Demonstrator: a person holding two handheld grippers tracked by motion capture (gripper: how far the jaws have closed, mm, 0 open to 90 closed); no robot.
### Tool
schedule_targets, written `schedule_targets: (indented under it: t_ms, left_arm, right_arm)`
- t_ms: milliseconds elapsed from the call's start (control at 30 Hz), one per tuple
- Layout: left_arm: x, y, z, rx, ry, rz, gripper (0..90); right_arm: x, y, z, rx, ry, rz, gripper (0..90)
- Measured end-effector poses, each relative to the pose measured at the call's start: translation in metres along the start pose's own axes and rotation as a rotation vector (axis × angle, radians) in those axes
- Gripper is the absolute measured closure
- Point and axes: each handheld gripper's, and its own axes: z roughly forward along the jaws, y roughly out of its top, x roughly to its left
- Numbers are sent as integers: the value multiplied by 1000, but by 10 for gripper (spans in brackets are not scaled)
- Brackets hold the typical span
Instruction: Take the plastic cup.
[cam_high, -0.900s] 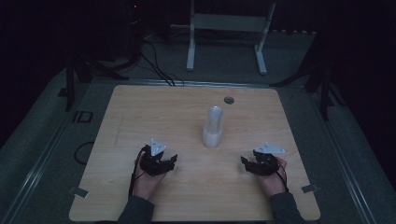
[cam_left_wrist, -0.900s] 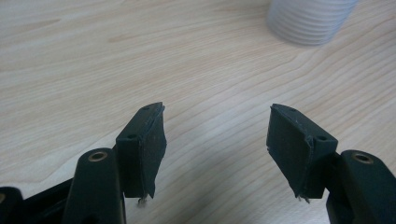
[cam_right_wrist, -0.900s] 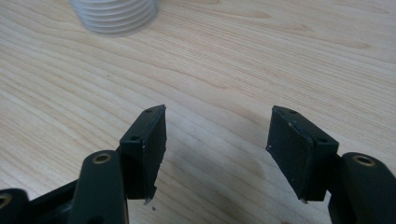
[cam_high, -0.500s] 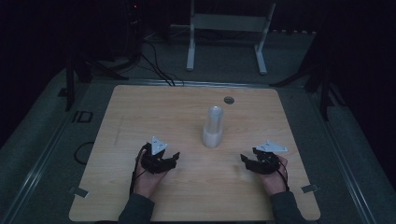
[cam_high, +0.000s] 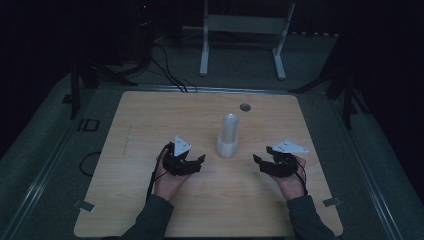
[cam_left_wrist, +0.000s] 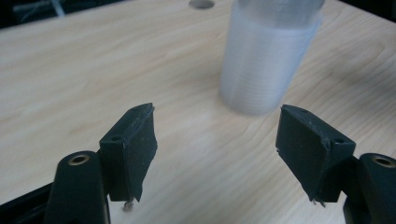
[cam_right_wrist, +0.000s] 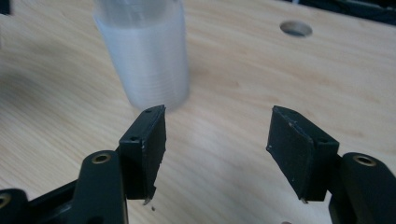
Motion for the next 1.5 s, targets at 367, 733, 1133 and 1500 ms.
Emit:
schedule_targets:
  t_ms: [367, 733, 1133, 1500]
  left_arm:
    - [-25, 23, 40, -23, -43, 57, 209]
    - [-34, 27, 77, -41, -21, 55, 158]
    - [-38, 30, 83, -88, -41, 39, 165]
    - [-36, 29, 87, -89, -48, 32, 212]
  right_arm:
    - [8, 29, 11, -60, 42, -8, 357]
    - [14, 52, 20, -85, 55, -36, 348]
    - [17, 64, 28, -99, 74, -39, 340]
    - [22, 72, 33, -109, 86, -58, 338]
